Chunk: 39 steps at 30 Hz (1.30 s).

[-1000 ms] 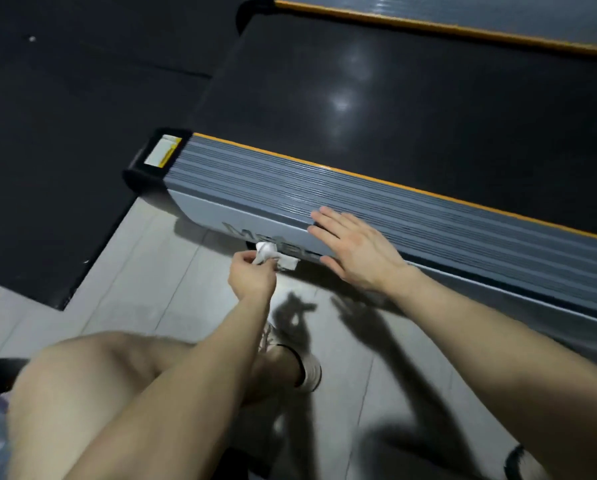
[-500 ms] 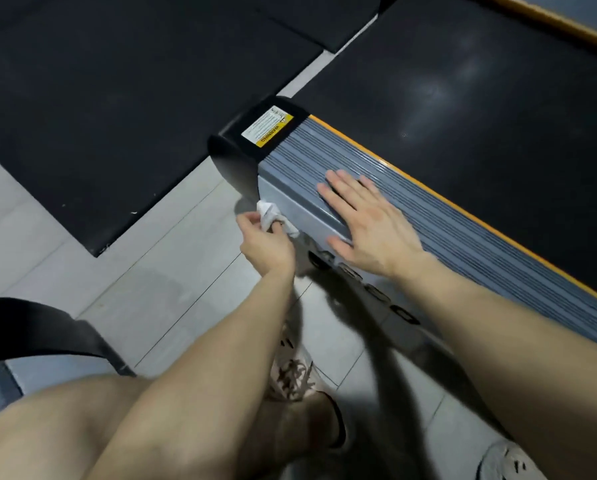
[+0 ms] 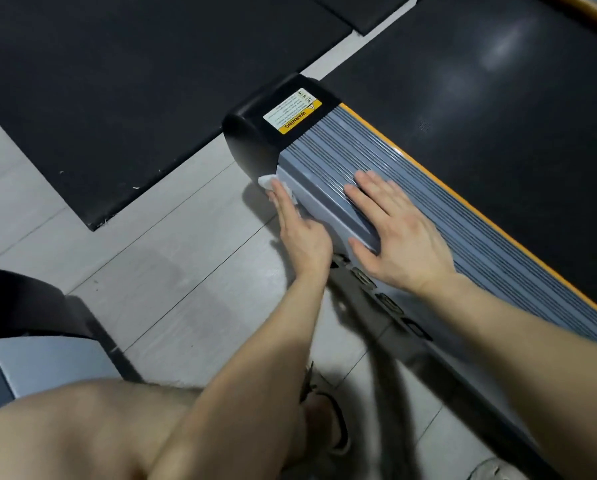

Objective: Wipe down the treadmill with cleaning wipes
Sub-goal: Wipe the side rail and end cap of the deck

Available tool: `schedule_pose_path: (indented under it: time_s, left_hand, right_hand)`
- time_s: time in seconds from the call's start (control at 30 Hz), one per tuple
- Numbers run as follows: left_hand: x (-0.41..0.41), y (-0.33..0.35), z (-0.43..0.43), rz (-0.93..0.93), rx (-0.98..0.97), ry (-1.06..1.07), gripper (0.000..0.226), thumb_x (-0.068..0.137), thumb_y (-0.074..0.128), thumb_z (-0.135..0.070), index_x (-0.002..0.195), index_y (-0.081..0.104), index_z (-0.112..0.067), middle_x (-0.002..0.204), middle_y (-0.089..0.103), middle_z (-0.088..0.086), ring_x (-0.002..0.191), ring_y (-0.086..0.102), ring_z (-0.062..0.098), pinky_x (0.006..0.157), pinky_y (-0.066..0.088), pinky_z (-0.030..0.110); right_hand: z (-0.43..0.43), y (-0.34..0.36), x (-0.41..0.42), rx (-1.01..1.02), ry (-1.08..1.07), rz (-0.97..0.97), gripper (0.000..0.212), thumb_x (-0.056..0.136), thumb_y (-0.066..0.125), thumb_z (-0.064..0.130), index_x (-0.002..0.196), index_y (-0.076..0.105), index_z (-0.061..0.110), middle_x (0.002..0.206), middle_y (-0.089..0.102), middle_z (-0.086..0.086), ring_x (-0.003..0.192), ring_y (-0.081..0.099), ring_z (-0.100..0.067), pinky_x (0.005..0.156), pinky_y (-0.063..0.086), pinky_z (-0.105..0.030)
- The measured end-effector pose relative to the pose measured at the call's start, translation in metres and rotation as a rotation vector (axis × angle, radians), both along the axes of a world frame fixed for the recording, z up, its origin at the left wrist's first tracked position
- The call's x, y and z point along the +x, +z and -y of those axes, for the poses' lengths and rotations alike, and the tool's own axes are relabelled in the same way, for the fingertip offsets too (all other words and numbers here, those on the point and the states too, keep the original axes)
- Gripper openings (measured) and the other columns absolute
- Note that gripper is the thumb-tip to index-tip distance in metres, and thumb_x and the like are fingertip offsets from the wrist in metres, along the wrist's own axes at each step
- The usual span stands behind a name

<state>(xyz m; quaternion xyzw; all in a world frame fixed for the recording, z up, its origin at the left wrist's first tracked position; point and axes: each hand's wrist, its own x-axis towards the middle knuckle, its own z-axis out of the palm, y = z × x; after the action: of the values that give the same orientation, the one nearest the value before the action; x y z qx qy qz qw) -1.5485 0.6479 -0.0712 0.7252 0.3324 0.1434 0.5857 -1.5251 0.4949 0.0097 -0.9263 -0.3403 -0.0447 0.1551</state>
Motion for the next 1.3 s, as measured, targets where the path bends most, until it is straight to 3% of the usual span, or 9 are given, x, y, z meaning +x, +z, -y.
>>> schedule_pose_path:
  time_s: [0.1,0.2,0.33,0.4,0.6,0.8,1.0,1.17,1.3]
  left_hand:
    - [-0.058,0.023,0.051,0.135,0.100,-0.245,0.101,0.093,0.044,0.022,0.173,0.003,-0.023,0.181,-0.003,0.002,0.166,0.001,0.009,0.133,0.016,0.027]
    - [-0.108,0.018,0.059,0.173,0.178,-0.517,0.101,0.088,0.040,0.026,0.172,0.006,-0.018,0.181,-0.006,-0.001,0.165,-0.001,0.005,0.134,0.013,0.028]
    - [-0.036,0.009,-0.004,0.096,0.195,-0.185,0.064,0.114,0.040,-0.014,0.173,0.018,-0.030,0.180,0.013,-0.005,0.162,0.015,0.004,0.128,0.024,0.018]
    - [-0.018,0.021,0.001,0.092,0.195,-0.023,0.057,0.116,0.040,-0.024,0.171,0.026,-0.032,0.177,0.024,-0.001,0.161,0.028,0.015,0.128,0.037,0.034]
    - [-0.076,0.013,0.040,0.251,0.212,-0.130,0.061,0.098,0.057,0.014,0.147,0.066,-0.020,0.155,0.061,0.002,0.146,0.054,0.010,0.121,0.047,0.037]
    - [0.008,0.027,-0.016,0.036,0.174,0.342,0.050,0.094,0.064,0.008,0.129,0.080,-0.024,0.125,0.077,-0.010,0.112,0.070,0.009,0.100,0.052,0.014]
    - [-0.065,0.017,0.042,0.215,0.121,0.081,0.048,0.090,0.067,0.013,0.120,0.082,-0.021,0.121,0.078,-0.012,0.114,0.071,0.004,0.101,0.057,0.030]
    - [0.025,0.003,-0.054,0.118,0.201,0.289,0.048,0.083,0.060,0.015,0.106,0.080,-0.022,0.106,0.077,-0.010,0.099,0.070,0.007,0.087,0.051,0.012]
    - [-0.019,-0.037,-0.012,-0.060,0.132,0.076,0.045,0.082,0.054,0.013,0.095,0.065,-0.029,0.096,0.070,-0.008,0.085,0.066,0.015,0.082,0.058,0.037]
  right_hand:
    - [-0.003,0.002,-0.001,0.032,-0.009,-0.017,0.066,0.105,0.059,0.033,0.164,0.038,0.013,0.174,0.029,-0.005,0.164,0.018,-0.017,0.131,0.023,-0.047]
    - [-0.002,0.002,0.000,0.055,-0.009,-0.027,0.056,0.111,0.050,0.030,0.163,0.040,0.014,0.173,0.031,-0.005,0.163,0.020,-0.017,0.131,0.024,-0.047]
    - [-0.001,0.000,0.002,0.039,-0.048,0.010,0.054,0.109,0.049,0.034,0.162,0.044,0.021,0.172,0.034,-0.004,0.163,0.022,-0.018,0.131,0.019,-0.052]
    - [0.000,0.000,0.001,0.025,-0.093,0.015,0.054,0.108,0.049,0.038,0.161,0.045,0.026,0.172,0.033,-0.004,0.163,0.021,-0.019,0.132,0.015,-0.055]
    - [0.001,0.002,0.001,0.062,-0.073,-0.029,0.055,0.108,0.049,0.039,0.161,0.045,0.026,0.172,0.034,-0.006,0.163,0.021,-0.020,0.131,0.018,-0.055]
    - [0.003,0.001,0.002,0.069,-0.084,-0.027,0.054,0.106,0.053,0.038,0.159,0.049,0.026,0.171,0.035,-0.004,0.162,0.023,-0.019,0.131,0.018,-0.054]
    - [0.000,0.005,0.000,0.077,-0.072,-0.029,0.056,0.105,0.054,0.038,0.159,0.049,0.025,0.171,0.036,-0.006,0.162,0.024,-0.021,0.130,0.020,-0.055]
    - [0.002,0.004,0.003,0.077,-0.083,-0.016,0.054,0.106,0.052,0.039,0.158,0.050,0.025,0.170,0.037,-0.005,0.162,0.025,-0.020,0.131,0.018,-0.054]
    - [0.001,0.001,0.000,0.076,-0.072,-0.015,0.055,0.106,0.053,0.038,0.159,0.049,0.025,0.170,0.037,-0.006,0.162,0.025,-0.021,0.131,0.019,-0.055]
